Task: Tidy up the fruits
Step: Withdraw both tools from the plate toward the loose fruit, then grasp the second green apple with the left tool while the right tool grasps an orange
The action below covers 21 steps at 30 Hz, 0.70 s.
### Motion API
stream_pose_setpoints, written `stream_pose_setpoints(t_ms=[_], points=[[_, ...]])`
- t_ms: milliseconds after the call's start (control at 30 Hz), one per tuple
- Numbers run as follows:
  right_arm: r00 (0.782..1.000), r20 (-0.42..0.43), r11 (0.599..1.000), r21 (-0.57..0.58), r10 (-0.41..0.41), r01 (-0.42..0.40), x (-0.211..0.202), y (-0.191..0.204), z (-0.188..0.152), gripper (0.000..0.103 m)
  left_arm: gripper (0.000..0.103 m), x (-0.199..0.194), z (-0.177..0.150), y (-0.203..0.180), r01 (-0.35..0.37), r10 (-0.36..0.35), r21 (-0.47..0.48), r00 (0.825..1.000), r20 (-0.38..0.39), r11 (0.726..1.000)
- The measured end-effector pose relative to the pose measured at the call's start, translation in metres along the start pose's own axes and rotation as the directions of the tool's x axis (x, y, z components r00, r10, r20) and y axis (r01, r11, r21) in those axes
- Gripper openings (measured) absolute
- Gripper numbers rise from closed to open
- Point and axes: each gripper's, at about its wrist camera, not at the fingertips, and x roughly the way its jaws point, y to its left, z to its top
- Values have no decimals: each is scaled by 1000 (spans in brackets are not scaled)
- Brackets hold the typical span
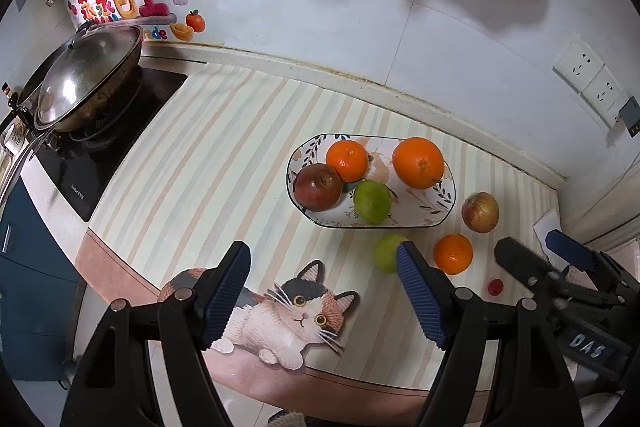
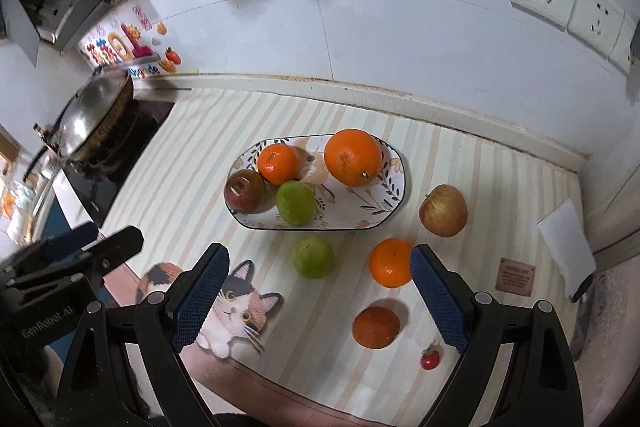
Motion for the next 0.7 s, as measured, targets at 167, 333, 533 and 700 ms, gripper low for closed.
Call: stream_pose_setpoints(t_ms=[167,333,533,700], points=[[998,-55,996,93,12,-7,30,-32,-3,94,74,30,1,-5,-13,13,1,998,-66,1000],[982,-166,980,193,86,-53,82,-64,-12,94,74,79,-1,-17,-31,32,12,986,-163,999],[969,-246,973,229,26,32,132,-99,-21,94,74,140,-2,-44,4,3,21,950,-311,1000],[952,-304,976,214,21,47,169,-117,-20,90,74,185,-4,-72,32,-5,60,915,-402,998]])
